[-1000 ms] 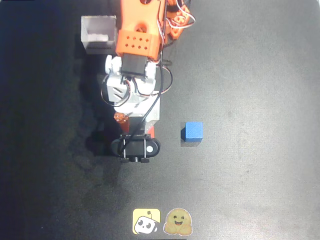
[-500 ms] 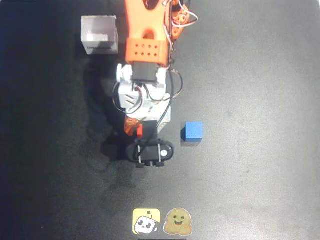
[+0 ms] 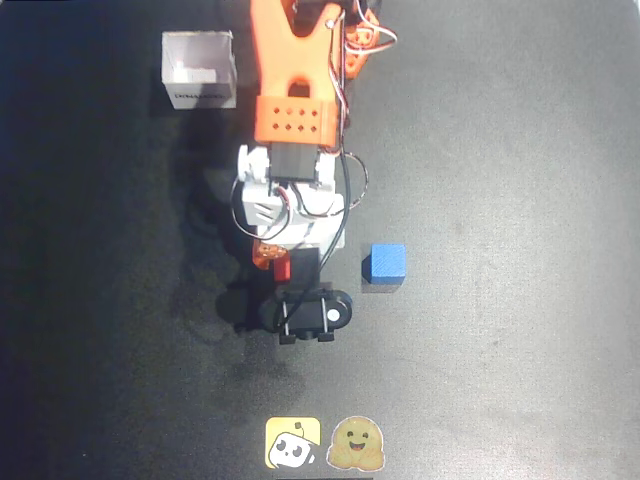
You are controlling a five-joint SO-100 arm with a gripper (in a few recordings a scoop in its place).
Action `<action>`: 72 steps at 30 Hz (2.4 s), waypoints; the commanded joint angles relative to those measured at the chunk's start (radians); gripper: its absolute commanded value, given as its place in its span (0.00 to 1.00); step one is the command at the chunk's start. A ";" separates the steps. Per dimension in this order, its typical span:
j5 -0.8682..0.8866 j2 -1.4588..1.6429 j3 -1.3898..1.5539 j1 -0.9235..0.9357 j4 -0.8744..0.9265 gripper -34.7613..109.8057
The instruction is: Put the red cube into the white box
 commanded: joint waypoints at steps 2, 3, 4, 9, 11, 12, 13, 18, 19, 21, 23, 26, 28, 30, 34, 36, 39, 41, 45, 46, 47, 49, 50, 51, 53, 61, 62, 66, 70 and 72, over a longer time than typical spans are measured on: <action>0.003 -0.011 -0.044 0.002 -0.025 0.38; 0.002 -0.015 -0.044 0.002 -0.031 0.38; 0.002 -0.021 -0.044 0.003 -0.032 0.38; 0.005 -0.057 -0.046 0.008 -0.052 0.38; 0.014 -0.069 -0.046 0.009 -0.054 0.36; 0.015 -0.075 -0.046 0.009 -0.055 0.33; 0.011 -0.080 -0.044 0.009 -0.067 0.27; 0.032 -0.066 -0.034 0.011 -0.077 0.24; 0.032 -0.063 -0.034 0.014 -0.077 0.24; 0.048 -0.051 -0.031 0.021 -0.074 0.24; 0.069 -0.020 -0.029 0.035 -0.057 0.24; 0.118 0.066 -0.031 0.072 0.021 0.24; 0.152 0.150 -0.041 0.115 0.097 0.24; 0.199 0.232 -0.061 0.158 0.186 0.24; 0.334 0.376 -0.112 0.250 0.383 0.24; 0.360 0.446 -0.106 0.324 0.460 0.24; 0.356 0.522 -0.100 0.471 0.566 0.24; 0.305 0.545 -0.101 0.586 0.627 0.24; 0.129 0.551 -0.098 0.841 0.686 0.24; 0.100 0.551 -0.091 0.894 0.692 0.24; 0.078 0.549 -0.084 0.942 0.701 0.24; 0.048 0.540 -0.074 1.019 0.719 0.24; 0.031 0.540 -0.064 1.054 0.721 0.24; 0.015 0.540 -0.057 1.083 0.723 0.24; 0.000 0.531 -0.048 1.123 0.735 0.24; 0.005 0.528 0.032 1.143 0.741 0.24; 0.003 0.529 0.041 1.143 0.741 0.24; -0.002 0.540 0.074 1.143 0.741 0.24; -0.002 0.565 0.098 1.143 0.741 0.24; -0.002 0.577 0.112 1.143 0.741 0.24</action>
